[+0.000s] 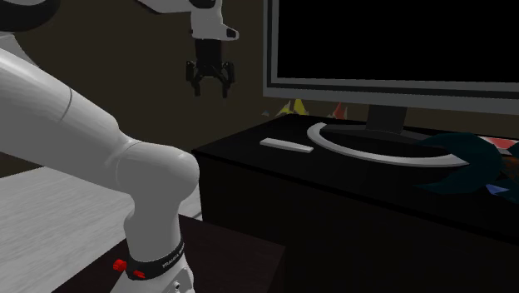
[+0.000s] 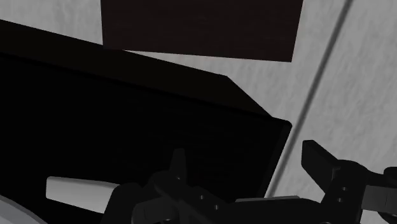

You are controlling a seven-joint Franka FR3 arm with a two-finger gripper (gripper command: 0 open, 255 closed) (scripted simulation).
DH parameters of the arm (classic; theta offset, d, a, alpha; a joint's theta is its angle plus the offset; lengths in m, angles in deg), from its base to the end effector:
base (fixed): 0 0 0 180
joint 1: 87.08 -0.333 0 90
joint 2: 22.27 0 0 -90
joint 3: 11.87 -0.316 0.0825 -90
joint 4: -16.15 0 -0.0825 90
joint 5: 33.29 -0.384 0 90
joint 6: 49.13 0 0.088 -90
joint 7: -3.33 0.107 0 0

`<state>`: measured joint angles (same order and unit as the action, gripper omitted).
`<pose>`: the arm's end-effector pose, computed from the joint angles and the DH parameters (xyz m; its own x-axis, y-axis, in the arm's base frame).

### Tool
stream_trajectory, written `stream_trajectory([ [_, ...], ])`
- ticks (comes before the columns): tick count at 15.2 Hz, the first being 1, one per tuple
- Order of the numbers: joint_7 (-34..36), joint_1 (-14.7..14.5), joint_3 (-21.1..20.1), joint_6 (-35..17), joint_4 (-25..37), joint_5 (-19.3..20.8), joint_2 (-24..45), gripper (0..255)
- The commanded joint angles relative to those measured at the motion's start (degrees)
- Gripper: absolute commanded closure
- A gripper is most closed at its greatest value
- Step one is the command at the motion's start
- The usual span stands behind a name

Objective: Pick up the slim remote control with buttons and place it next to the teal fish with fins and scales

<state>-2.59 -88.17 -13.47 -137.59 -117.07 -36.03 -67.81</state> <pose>0.3014 0.0223 0.6053 0.9896 0.1429 0.0162 0.1433 -0.9893 -0.0263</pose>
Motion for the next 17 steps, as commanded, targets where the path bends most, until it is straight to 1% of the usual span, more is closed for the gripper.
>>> stream_trajectory([
  [1, 0.00, 0.00, 0.00, 0.00, 0.00, 0.00, 0.00, 0],
  [5, -13.91, -1.68, 6.47, -3.95, -2.71, 4.56, 1.48, 0],
  [10, -31.03, -3.86, 14.45, -9.78, -3.29, 9.43, 6.55, 0],
  [14, -44.56, -6.20, 20.63, -14.78, -1.61, 11.89, 12.87, 0],
  [17, -54.78, -8.32, 25.00, -18.48, 0.78, 12.44, 18.70, 0],
])
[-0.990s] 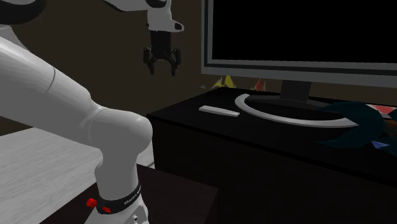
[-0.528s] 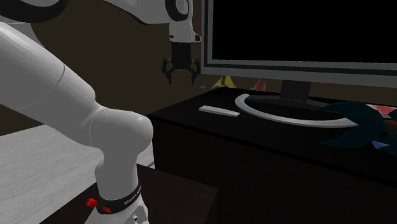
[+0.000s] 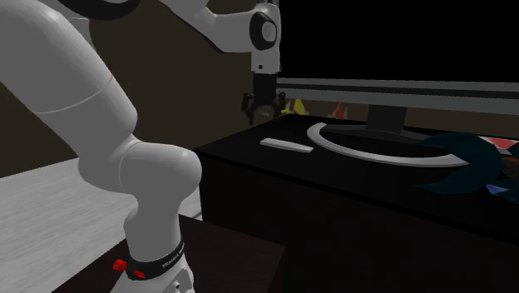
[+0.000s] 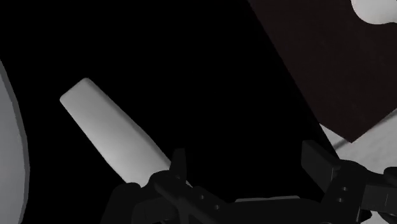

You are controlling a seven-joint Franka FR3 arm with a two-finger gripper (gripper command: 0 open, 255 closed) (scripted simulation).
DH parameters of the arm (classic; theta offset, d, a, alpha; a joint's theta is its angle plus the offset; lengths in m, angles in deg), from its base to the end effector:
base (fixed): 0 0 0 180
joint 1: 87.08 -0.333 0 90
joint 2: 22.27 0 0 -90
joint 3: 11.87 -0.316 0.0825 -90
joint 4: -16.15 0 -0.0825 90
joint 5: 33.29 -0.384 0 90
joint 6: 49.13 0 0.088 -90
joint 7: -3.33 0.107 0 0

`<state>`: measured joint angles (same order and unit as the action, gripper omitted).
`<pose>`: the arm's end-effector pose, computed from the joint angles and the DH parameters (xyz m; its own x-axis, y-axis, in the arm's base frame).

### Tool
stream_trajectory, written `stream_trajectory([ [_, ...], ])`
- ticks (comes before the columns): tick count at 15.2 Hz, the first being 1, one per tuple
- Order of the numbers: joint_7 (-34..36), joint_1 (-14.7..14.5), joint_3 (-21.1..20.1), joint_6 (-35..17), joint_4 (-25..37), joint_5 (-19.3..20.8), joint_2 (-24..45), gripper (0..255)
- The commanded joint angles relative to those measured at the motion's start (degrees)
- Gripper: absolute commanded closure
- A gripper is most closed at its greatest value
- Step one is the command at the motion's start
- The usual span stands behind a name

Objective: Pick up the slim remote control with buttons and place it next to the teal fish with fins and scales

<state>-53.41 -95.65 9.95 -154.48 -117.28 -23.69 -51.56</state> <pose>0.3906 -0.1213 0.5131 0.6602 0.7509 0.0152 0.7511 -0.6600 -0.0163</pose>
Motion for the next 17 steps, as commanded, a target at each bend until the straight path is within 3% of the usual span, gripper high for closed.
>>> stream_trajectory([
  [1, -7.40, -1.63, 3.00, -2.77, 1.99, 0.00, 4.57, 0],
  [5, -21.57, -4.69, 8.03, -7.12, 6.81, -2.14, 13.84, 0],
  [10, -40.03, -7.12, 11.95, -11.01, 14.50, -8.50, 26.82, 0],
  [17, -42.13, -6.81, 12.00, -15.68, 12.16, -10.24, 29.62, 0],
])
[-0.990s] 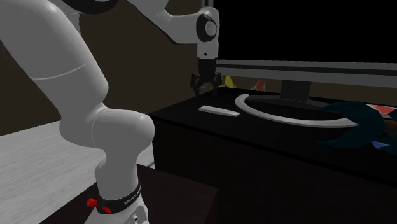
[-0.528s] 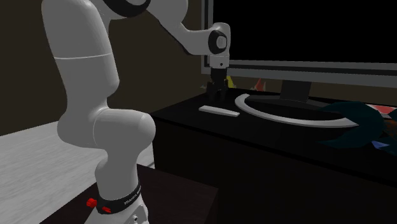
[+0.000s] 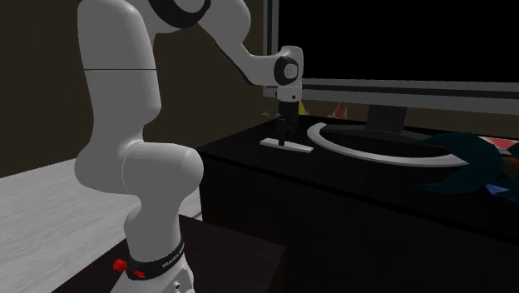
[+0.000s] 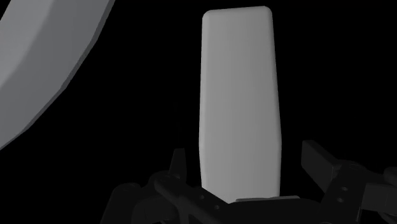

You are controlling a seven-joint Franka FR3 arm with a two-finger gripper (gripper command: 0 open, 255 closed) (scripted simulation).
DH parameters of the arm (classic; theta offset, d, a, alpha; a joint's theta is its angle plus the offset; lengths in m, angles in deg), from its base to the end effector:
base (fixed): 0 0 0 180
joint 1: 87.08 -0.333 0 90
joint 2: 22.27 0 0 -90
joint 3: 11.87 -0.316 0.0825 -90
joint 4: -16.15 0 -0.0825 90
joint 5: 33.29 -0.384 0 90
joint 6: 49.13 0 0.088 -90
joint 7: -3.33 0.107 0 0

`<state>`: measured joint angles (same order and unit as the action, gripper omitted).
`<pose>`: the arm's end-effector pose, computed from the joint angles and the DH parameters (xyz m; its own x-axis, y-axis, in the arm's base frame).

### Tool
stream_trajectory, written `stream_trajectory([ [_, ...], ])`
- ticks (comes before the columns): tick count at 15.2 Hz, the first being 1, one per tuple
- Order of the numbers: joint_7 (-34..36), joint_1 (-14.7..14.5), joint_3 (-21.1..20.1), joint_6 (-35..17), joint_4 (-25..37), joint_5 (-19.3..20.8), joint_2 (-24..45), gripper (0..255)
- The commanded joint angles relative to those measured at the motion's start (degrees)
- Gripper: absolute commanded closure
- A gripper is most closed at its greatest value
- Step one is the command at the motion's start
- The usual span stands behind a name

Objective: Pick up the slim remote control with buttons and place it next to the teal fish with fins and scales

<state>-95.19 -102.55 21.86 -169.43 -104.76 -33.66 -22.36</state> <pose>0.5139 -0.1693 0.4153 0.1724 0.9850 0.0077 0.9850 -0.1724 -0.0083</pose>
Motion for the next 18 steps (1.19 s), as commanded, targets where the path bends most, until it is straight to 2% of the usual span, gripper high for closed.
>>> stream_trajectory([
  [1, -0.63, 0.12, 0.12, -1.90, -1.04, -0.67, 1.01, 0],
  [9, -0.63, 0.12, 0.11, -1.89, -1.04, -0.66, 1.00, 0],
  [10, -0.63, 0.12, 0.11, -1.89, -1.04, -0.66, 1.00, 255],
  [18, -0.63, 0.12, 0.11, -1.89, -1.03, -0.67, 1.01, 255],
])
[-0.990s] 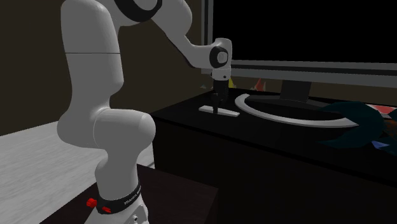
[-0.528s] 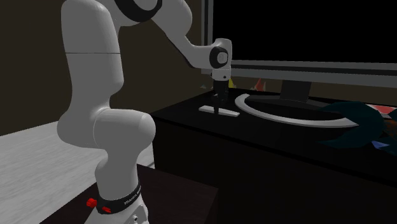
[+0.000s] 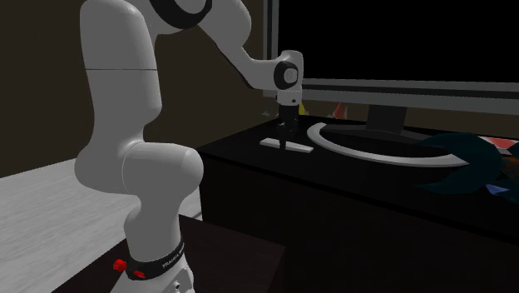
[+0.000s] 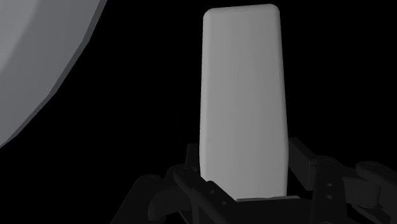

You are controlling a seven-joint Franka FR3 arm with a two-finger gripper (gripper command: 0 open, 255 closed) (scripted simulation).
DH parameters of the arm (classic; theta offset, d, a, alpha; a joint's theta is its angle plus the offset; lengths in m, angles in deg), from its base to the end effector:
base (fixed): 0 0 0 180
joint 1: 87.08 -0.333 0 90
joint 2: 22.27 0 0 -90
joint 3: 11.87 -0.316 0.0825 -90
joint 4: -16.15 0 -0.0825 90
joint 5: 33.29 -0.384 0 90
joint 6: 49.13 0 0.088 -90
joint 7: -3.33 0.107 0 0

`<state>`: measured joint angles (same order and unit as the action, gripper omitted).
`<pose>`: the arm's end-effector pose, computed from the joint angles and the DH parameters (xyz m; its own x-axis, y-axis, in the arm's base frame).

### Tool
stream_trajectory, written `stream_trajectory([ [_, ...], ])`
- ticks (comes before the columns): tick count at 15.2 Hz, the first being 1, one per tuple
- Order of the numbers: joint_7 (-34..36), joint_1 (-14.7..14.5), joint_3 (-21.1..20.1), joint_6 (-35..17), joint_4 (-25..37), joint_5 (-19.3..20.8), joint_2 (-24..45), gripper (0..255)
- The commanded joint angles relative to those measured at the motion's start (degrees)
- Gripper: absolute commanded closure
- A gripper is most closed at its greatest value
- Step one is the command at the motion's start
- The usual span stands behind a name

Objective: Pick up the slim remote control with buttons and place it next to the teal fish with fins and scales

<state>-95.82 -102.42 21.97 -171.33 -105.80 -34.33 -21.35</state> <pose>0.5139 -0.1704 0.4020 0.1721 0.9851 0.0077 0.9851 -0.1720 -0.0078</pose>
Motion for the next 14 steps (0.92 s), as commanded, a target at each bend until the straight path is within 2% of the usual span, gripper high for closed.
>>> stream_trajectory([
  [1, 0.00, 0.00, 0.00, -0.01, -0.01, 0.00, 0.00, 255],
  [14, 1.84, -0.30, -0.41, 9.74, 6.47, 2.43, -3.93, 255],
])
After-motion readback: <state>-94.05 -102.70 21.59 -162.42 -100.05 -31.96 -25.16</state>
